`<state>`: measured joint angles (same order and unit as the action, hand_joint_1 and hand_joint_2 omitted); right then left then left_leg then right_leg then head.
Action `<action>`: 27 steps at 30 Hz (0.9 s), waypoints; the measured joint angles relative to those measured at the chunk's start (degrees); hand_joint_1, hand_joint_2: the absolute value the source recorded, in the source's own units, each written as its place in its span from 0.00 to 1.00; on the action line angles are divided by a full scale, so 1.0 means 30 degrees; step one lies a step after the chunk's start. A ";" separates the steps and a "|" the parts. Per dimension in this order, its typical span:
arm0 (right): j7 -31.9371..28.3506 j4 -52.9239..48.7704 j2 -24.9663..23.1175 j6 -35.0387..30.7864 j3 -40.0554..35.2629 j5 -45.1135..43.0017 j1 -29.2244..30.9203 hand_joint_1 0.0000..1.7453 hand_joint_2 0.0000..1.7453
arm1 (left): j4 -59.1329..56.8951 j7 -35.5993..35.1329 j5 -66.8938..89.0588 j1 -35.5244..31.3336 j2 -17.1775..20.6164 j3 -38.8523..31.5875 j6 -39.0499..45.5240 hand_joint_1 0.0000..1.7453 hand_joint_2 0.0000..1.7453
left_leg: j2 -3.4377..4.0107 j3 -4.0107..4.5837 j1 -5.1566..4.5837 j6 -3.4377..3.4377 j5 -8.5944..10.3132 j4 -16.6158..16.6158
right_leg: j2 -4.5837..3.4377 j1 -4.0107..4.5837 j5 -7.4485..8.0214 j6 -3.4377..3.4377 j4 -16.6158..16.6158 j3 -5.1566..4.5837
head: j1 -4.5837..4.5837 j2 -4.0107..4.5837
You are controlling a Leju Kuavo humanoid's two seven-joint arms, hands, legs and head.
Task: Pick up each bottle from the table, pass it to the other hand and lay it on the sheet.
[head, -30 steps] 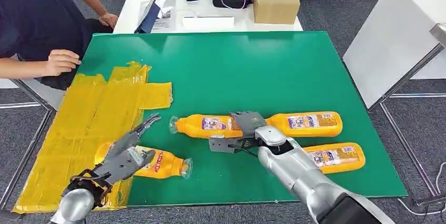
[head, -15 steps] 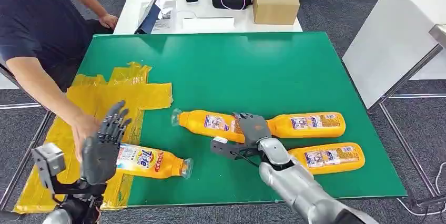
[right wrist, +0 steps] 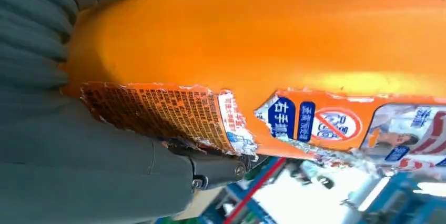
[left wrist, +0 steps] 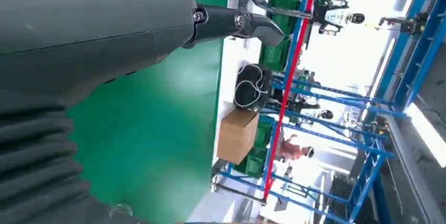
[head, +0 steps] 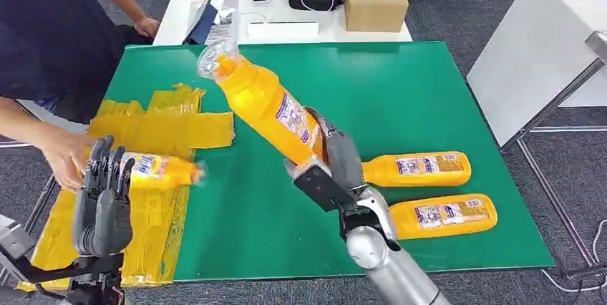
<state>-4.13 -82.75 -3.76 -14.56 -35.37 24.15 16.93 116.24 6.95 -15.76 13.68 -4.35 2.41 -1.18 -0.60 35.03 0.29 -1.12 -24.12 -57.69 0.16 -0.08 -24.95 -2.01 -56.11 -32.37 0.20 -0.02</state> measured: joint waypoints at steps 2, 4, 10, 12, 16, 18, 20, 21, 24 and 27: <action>-0.0022 -0.0400 0.0051 0.0029 -0.0175 -0.0015 -0.0089 1.00 1.00 | 0.0000 0.0000 0.0000 0.0000 0.0000 0.0043 0.0015 0.00 1.00 | -0.0006 0.0000 -0.0002 -0.0003 0.0002 0.0000 | 0.0000 -0.0002 0.0000 0.0000 0.0000 0.0000 | 0.0000 0.0000; 0.0037 -0.0611 0.0087 0.0439 -0.0299 -0.0139 -0.0085 1.00 1.00 | 0.0007 0.0007 0.0000 -0.0002 -0.0007 0.0058 0.0022 0.00 1.00 | -0.0004 0.0001 -0.0003 -0.0003 0.0002 0.0000 | 0.0000 -0.0003 0.0001 -0.0002 0.0000 0.0005 | 0.0000 0.0000; 0.1793 -0.0027 0.0138 0.2382 -0.1516 0.0503 0.0462 1.00 1.00 | 0.0350 0.0299 -0.0627 -0.0335 0.0007 0.1101 -0.0510 0.00 1.00 | -0.0017 0.0004 -0.0002 -0.0002 0.0004 -0.0001 | 0.0003 0.0000 0.0002 -0.0003 -0.0001 0.0004 | 0.0000 0.0000; 0.1982 0.0388 -0.0022 0.2360 -0.1858 0.0926 0.0803 1.00 1.00 | 0.0459 0.0174 -0.0678 -0.0771 0.0007 0.1713 -0.0634 0.00 1.00 | -0.0022 0.0004 -0.0001 -0.0002 0.0006 -0.0001 | 0.0005 0.0001 0.0002 -0.0003 -0.0002 0.0007 | 0.0000 0.0000; 0.2135 0.0882 -0.0647 0.2084 -0.2854 0.1610 0.1407 1.00 1.00 | 0.0423 -0.0488 -0.1237 -0.1663 0.0007 0.3290 -0.0205 0.00 1.00 | 0.0004 0.0001 -0.0001 -0.0001 0.0006 -0.0001 | 0.0000 0.0001 0.0004 -0.0003 -0.0004 0.0005 | 0.0007 0.0000; 0.2376 0.1153 -0.0977 0.2011 -0.3403 0.1596 0.1719 1.00 1.00 | 0.0284 -0.0488 -0.1808 -0.1993 0.0015 0.3957 0.0095 0.00 1.00 | -0.0007 0.0003 0.0000 -0.0001 0.0006 -0.0001 | 0.0000 0.0001 0.0004 -0.0004 -0.0004 0.0004 | 0.0000 0.0000; 0.2477 0.1503 -0.1283 0.1793 -0.3833 0.1457 0.1962 1.00 1.00 | 0.0102 -0.0459 -0.2216 -0.2196 0.0051 0.4489 0.0248 0.00 1.00 | -0.0008 0.0005 0.0000 -0.0001 0.0005 -0.0001 | 0.0001 0.0001 0.0004 -0.0004 -0.0004 0.0001 | 0.0000 0.0000; 0.2485 0.1726 -0.1449 0.1605 -0.4078 0.1377 0.2060 1.00 1.00 | -0.0014 -0.0459 -0.2483 -0.2335 0.0087 0.4791 0.0349 0.00 1.00 | -0.0008 0.0007 0.0000 -0.0001 0.0005 -0.0001 | 0.0001 0.0001 0.0004 -0.0004 -0.0004 0.0001 | 0.0000 0.0000; 0.2470 0.2224 -0.1742 0.1012 -0.4597 0.1377 0.2196 1.00 1.00 | -0.0328 -0.0496 -0.3009 -0.2662 0.0190 0.5523 0.0576 0.00 1.00 | -0.0015 0.0015 -0.0001 -0.0001 0.0005 0.0000 | 0.0003 0.0000 0.0003 -0.0004 -0.0004 0.0002 | -0.0007 0.0000; 0.2455 0.2500 -0.1924 0.0801 -0.4896 0.1377 0.2247 1.00 1.00 | -0.0605 -0.0532 -0.3118 -0.2745 0.0277 0.5952 0.0685 0.00 1.00 | -0.0008 0.0016 -0.0003 -0.0001 0.0005 -0.0001 | 0.0001 -0.0002 0.0004 -0.0004 -0.0002 -0.0003 | -0.0007 0.0000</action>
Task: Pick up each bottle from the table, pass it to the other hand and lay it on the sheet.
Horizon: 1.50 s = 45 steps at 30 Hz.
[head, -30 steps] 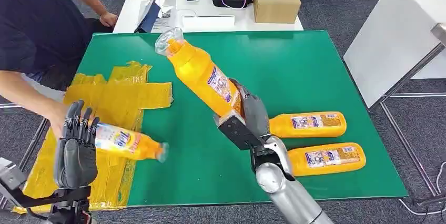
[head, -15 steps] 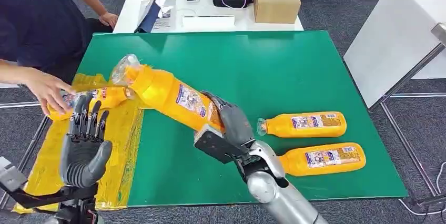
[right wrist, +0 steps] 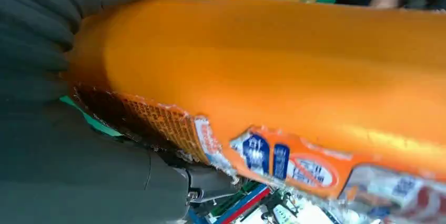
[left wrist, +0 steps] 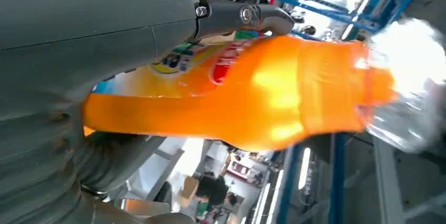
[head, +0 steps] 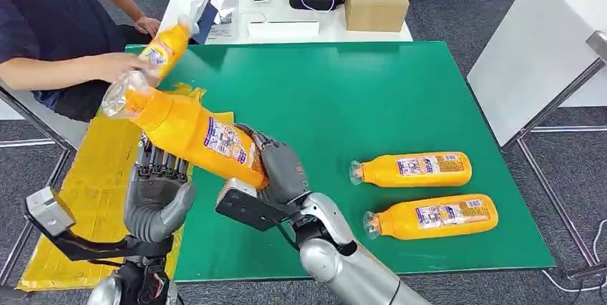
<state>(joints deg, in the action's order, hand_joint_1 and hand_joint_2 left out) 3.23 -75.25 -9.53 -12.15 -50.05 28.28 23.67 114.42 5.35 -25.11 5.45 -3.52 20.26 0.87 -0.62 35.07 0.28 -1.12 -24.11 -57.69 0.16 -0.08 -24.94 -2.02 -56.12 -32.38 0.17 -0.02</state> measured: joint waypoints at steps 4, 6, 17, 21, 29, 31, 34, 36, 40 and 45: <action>-0.0051 0.0138 -0.0131 -0.0145 -0.0408 0.0000 0.0102 1.00 1.00 | -0.0437 -0.0445 -0.0692 -0.0057 0.0175 0.0328 0.0532 0.00 1.00 | -0.0008 0.0001 0.0000 0.0000 0.0000 0.0000 | 0.0001 0.0001 0.0000 0.0000 0.0001 0.0001 | 0.0000 0.0000; -0.0051 0.0182 -0.0226 -0.0153 -0.0839 -0.0029 0.0160 1.00 1.00 | -0.0880 -0.0525 -0.0845 -0.0169 0.0255 0.0576 0.1018 0.00 1.00 | 0.0001 -0.0001 0.0001 0.0000 0.0000 0.0000 | 0.0000 0.0002 0.0000 0.0000 -0.0001 -0.0001 | 0.0007 0.0000; 0.0204 0.0735 -0.0349 -0.0735 -0.3032 -0.0182 0.0507 1.00 1.00 | -0.1639 -0.0182 -0.0203 -0.0190 0.0670 0.1195 0.3024 1.00 1.00 | 0.0005 0.0009 0.0004 0.0001 0.0000 0.0000 | -0.0001 0.0002 0.0000 0.0001 -0.0001 -0.0017 | 0.0007 0.0000; 0.0269 0.1085 -0.0342 -0.0991 -0.3773 -0.0320 0.0790 1.00 1.00 | -0.1668 0.0276 0.0087 0.0064 0.0772 0.1202 0.3729 1.00 1.00 | 0.0004 0.0015 0.0004 0.0001 0.0000 0.0000 | -0.0003 0.0002 0.0000 0.0001 0.0001 -0.0031 | 0.0000 0.0000; 0.0335 0.1523 -0.0342 -0.1013 -0.4269 -0.0699 0.1071 1.00 1.00 | -0.1675 0.0984 0.0146 0.0321 0.0801 0.1202 0.4247 1.00 1.00 | 0.0006 0.0018 0.0004 0.0001 0.0001 0.0000 | -0.0003 0.0002 0.0000 0.0001 0.0000 -0.0035 | 0.0007 0.0000; 0.0335 0.1559 -0.0342 -0.1013 -0.4320 -0.0699 0.1085 1.00 1.00 | -0.1675 0.0991 0.0146 0.0355 0.0801 0.1202 0.4255 1.00 1.00 | 0.0006 0.0018 0.0004 0.0001 0.0000 0.0000 | -0.0003 0.0002 0.0000 0.0001 0.0000 -0.0037 | 0.0007 0.0000; 0.0335 0.1617 -0.0342 -0.1013 -0.4386 -0.0714 0.1123 1.00 1.00 | -0.1675 0.1005 0.0146 0.0396 0.0809 0.1202 0.4262 1.00 1.00 | 0.0008 0.0021 0.0004 0.0001 0.0000 0.0000 | -0.0004 0.0002 0.0000 0.0001 0.0000 -0.0042 | 0.0007 0.0000; 0.0335 0.1639 -0.0342 -0.1013 -0.4400 -0.0714 0.1130 1.00 1.00 | -0.1675 0.1005 0.0146 0.0409 0.0809 0.1194 0.4262 1.00 1.00 | 0.0008 0.0024 0.0004 0.0001 0.0000 0.0000 | -0.0003 0.0002 0.0000 0.0001 0.0000 -0.0045 | 0.0007 0.0000; 0.0481 0.1719 -0.0328 -0.1171 -0.4458 -0.0859 0.1138 0.00 1.00 | -0.1675 0.1179 0.0196 0.0404 0.0815 0.1195 0.4320 1.00 1.00 | 0.0010 0.0025 0.0004 0.0001 0.0000 0.0000 | -0.0004 0.0002 0.0000 0.0001 0.0000 -0.0049 | 0.0007 0.0000; 0.1006 0.1902 -0.0225 -0.1705 -0.4473 -0.0618 0.1126 0.00 0.00 | -0.1653 0.1749 0.1086 0.0407 0.0852 0.1209 0.4473 1.00 1.00 | 0.0014 0.0030 0.0004 0.0001 0.0000 0.0000 | -0.0006 0.0002 0.0000 0.0001 0.0001 -0.0056 | 0.0007 0.0000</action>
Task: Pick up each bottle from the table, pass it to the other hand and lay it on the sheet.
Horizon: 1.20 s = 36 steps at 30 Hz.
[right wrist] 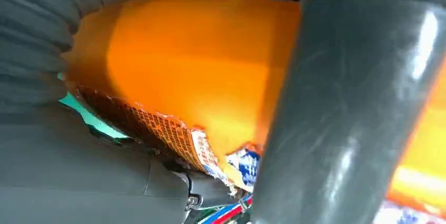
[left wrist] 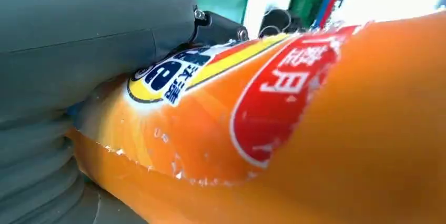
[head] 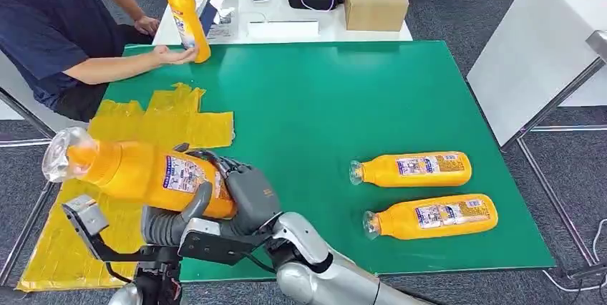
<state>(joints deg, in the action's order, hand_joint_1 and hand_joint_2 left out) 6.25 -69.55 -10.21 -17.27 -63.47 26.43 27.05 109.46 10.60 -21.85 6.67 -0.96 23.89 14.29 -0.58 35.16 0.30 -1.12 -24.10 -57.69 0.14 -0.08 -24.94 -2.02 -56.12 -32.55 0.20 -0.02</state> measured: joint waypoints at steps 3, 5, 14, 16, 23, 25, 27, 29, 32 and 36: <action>0.0225 0.0131 0.0584 0.0489 0.0483 0.1131 -0.0101 0.00 0.00 | 0.0263 0.0321 0.2316 0.0059 0.0029 -0.0168 0.0044 1.00 1.00 | -0.0019 0.0000 0.0000 -0.0001 0.0001 -0.0002 | 0.0007 -0.0001 0.0000 0.0000 0.0002 0.0002 | 0.0007 0.0000; 0.0247 0.0138 0.1356 0.0904 0.1569 0.2377 -0.0756 0.00 0.00 | 0.0901 -0.0031 0.6800 0.0031 0.0029 -0.0784 -0.0111 1.00 1.00 | -0.0091 0.0004 -0.0004 -0.0003 0.0002 -0.0002 | 0.0040 -0.0008 -0.0001 -0.0001 0.0002 0.0026 | -0.0015 0.0000; -0.1478 -0.6309 0.3678 0.3313 0.8883 0.5302 -0.6627 0.00 0.00 | 0.1626 -0.3898 3.0663 0.1598 -0.0692 -0.6320 -0.1297 1.00 1.00 | -0.0061 0.0045 -0.0024 0.0002 -0.0025 -0.0007 | 0.0026 -0.0026 0.0000 -0.0014 0.0006 -0.0030 | 0.0007 0.0000; -0.1756 -0.8380 0.3919 0.3816 1.0182 0.5542 -0.7723 0.00 0.00 | 0.1131 -0.3955 3.0953 0.2082 -0.0692 -0.7304 -0.1311 1.00 1.00 | -0.0061 0.0052 -0.0017 0.0004 -0.0027 -0.0005 | 0.0026 -0.0011 -0.0007 -0.0004 0.0007 -0.0038 | 0.0000 0.0000; -0.2026 -1.2701 0.4670 0.4116 1.2809 0.6476 -0.9705 0.00 1.00 | -0.1226 -0.4766 3.3754 0.3363 0.0336 -0.8750 -0.2769 0.03 1.00 | -0.0045 0.0050 -0.0006 0.0005 -0.0025 0.0002 | 0.0026 -0.0001 -0.0012 0.0003 0.0006 -0.0038 | -0.0007 0.0000; -0.1851 -1.3436 0.4867 0.4226 1.3107 0.6615 -0.9744 0.00 1.00 | -0.1786 -0.5189 3.4053 0.3431 0.0788 -0.8721 -0.3324 0.00 1.00 | -0.0023 0.0048 -0.0007 0.0004 -0.0023 0.0002 | 0.0026 -0.0004 -0.0007 0.0005 0.0006 -0.0046 | 0.0000 0.0000; -0.1690 -1.3902 0.5173 0.4379 1.3319 0.6717 -0.9824 0.00 1.00 | -0.2165 -0.5706 3.4045 0.3447 0.1298 -0.8414 -0.4053 0.00 1.00 | -0.0027 0.0029 -0.0010 0.0003 -0.0022 0.0001 | 0.0026 -0.0008 -0.0007 0.0005 0.0008 -0.0024 | 0.0000 0.0000; -0.1290 -1.4354 0.5574 0.4546 1.3522 0.6811 -0.9995 0.00 1.00 | -0.2471 -0.6333 3.3599 0.3564 0.1786 -0.7948 -0.4934 0.00 1.00 | -0.0032 0.0029 -0.0014 0.0000 -0.0020 0.0001 | 0.0027 -0.0015 -0.0005 0.0003 0.0008 -0.0027 | 0.0000 0.0000; -0.1006 -1.5046 0.6383 0.4619 1.4004 0.6913 -1.0354 0.00 1.00 | -0.2740 -0.6776 3.2425 0.3722 0.2588 -0.7358 -0.5574 0.00 1.00 | -0.0030 0.0030 -0.0022 -0.0001 -0.0021 0.0000 | 0.0027 -0.0026 -0.0003 -0.0001 0.0009 -0.0024 | 0.0000 0.0000; -0.0838 -1.5607 0.7301 0.4619 1.4776 0.7088 -1.0996 0.00 1.00 | -0.2761 -0.6936 3.1269 0.3916 0.3367 -0.6899 -0.5559 0.00 1.00 | -0.0032 0.0033 -0.0023 0.0001 -0.0025 0.0000 | 0.0027 -0.0026 -0.0004 -0.0002 0.0011 -0.0023 | 0.0000 0.0000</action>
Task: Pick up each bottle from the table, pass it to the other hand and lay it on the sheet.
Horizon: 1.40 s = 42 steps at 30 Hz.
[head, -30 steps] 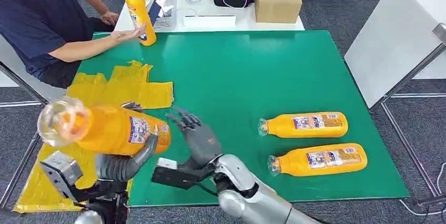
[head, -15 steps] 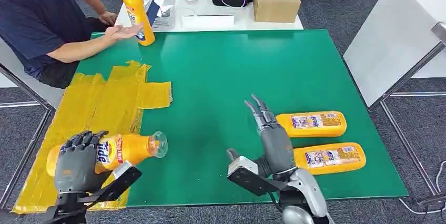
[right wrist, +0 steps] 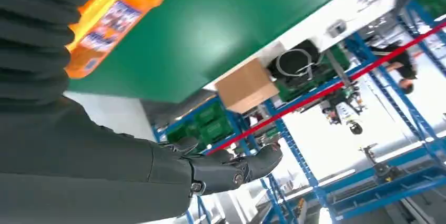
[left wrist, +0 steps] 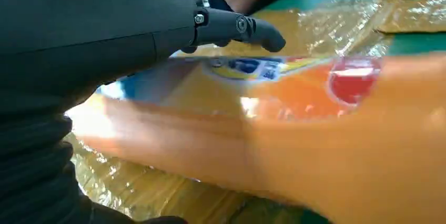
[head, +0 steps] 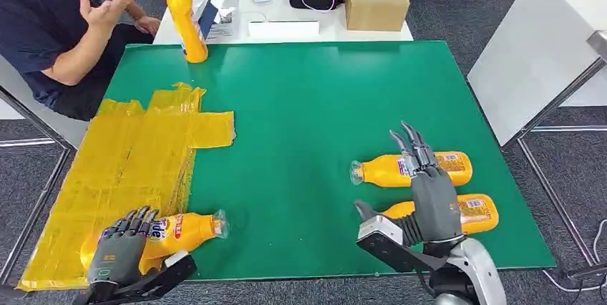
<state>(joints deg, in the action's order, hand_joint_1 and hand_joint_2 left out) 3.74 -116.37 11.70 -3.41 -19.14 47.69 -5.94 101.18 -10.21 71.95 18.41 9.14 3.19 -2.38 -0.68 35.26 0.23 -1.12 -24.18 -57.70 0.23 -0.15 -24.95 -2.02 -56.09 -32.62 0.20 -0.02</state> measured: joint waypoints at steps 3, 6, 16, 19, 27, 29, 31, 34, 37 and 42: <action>0.0000 -0.0240 0.0378 0.0000 0.0313 0.0015 -0.0251 0.00 1.00 | 0.0000 -0.0029 -0.0094 0.0074 0.0364 0.0262 0.0000 0.00 1.00 | 0.0007 -0.0002 0.0002 0.0000 -0.0001 0.0000 | -0.0001 0.0003 0.0000 0.0001 0.0000 -0.0002 | 0.0007 0.0000; 0.0190 -0.0407 0.0617 0.0109 0.0502 0.0457 -0.0426 0.00 1.00 | 0.0000 -0.0044 -0.0586 0.0111 0.0509 0.0393 0.0188 0.00 1.00 | 0.0004 -0.0008 0.0006 0.0001 0.0000 0.0000 | -0.0001 0.0007 0.0000 0.0002 -0.0001 -0.0001 | 0.0000 0.0000; 0.1303 -0.0771 0.2708 0.0633 0.3414 0.1638 -0.4084 0.00 1.00 | 0.1462 0.1483 -0.5467 0.0759 -0.0622 -0.0653 0.1812 0.00 0.00 | -0.0061 0.0007 -0.0021 -0.0024 -0.0016 0.0000 | 0.0010 -0.0024 -0.0008 -0.0009 0.0011 0.0009 | 0.0007 0.0000; 0.1508 -0.0816 0.3079 0.0867 0.4460 0.1727 -0.5583 0.00 1.00 | 0.2798 0.2975 -0.7051 0.0829 -0.2236 -0.2077 0.2186 0.00 0.00 | -0.0063 0.0008 -0.0032 -0.0041 -0.0028 0.0000 | 0.0010 -0.0028 -0.0008 -0.0011 0.0013 0.0020 | 0.0000 0.0000; 0.2237 -0.0758 0.3852 0.1747 0.6591 0.1284 -0.8107 0.00 1.00 | 0.5055 0.6271 -1.4538 0.0775 -0.5649 -0.5127 0.2006 0.00 0.00 | -0.0051 -0.0017 -0.0033 -0.0043 -0.0031 0.0000 | 0.0005 -0.0025 -0.0008 -0.0012 0.0015 0.0024 | 0.0007 0.0000; 0.2230 -0.0555 0.4042 0.2256 0.7188 0.0752 -0.8387 0.00 1.00 | 0.5448 0.6643 -1.7650 0.0745 -0.6034 -0.5559 0.1292 0.00 0.00 | -0.0042 -0.0017 -0.0032 -0.0043 -0.0032 0.0000 | 0.0002 -0.0023 -0.0008 -0.0012 0.0016 0.0023 | 0.0014 0.0000; 0.2127 -0.0064 0.4225 0.2747 0.7716 0.0240 -0.8340 0.00 1.00 | 0.5829 0.6834 -2.0039 0.0720 -0.6237 -0.5691 0.0669 0.00 0.00 | -0.0034 -0.0019 -0.0032 -0.0043 -0.0033 0.0000 | 0.0001 -0.0027 -0.0007 -0.0012 0.0016 0.0021 | 0.0015 0.0000; 0.2003 0.0847 0.4385 0.3060 0.8123 0.0080 -0.7855 0.00 1.00 | 0.6259 0.6849 -2.1033 0.0712 -0.6274 -0.5683 0.0328 0.00 0.00 | -0.0006 -0.0030 -0.0034 -0.0044 -0.0031 0.0000 | -0.0002 -0.0029 -0.0004 -0.0014 0.0017 0.0023 | 0.0015 0.0000; 0.1909 0.1502 0.4429 0.3221 0.8217 0.0066 -0.7395 0.00 1.00 | 0.6499 0.6871 -2.1084 0.0712 -0.6274 -0.5603 0.0284 0.00 0.00 | -0.0008 -0.0038 -0.0033 -0.0048 -0.0026 0.0000 | -0.0001 -0.0026 -0.0003 -0.0014 0.0016 0.0043 | 0.0007 0.0000; 0.1712 0.2920 0.4429 0.3490 0.7912 0.0087 -0.5768 0.00 1.00 | 0.6783 0.6965 -2.0808 0.0621 -0.6179 -0.4788 0.0720 0.00 0.00 | 0.0020 -0.0062 -0.0033 -0.0048 -0.0024 0.0000 | -0.0004 -0.0027 0.0003 -0.0017 0.0014 0.0058 | 0.0015 0.0000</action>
<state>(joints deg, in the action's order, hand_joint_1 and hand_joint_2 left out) 8.87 -107.61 24.98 7.06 4.59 47.95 -23.25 121.52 10.69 9.53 20.28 -9.40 -11.17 -0.22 -0.62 35.08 0.13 -1.26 -24.25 -57.70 0.21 -0.24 -24.94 -2.07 -56.04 -32.44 0.24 -0.02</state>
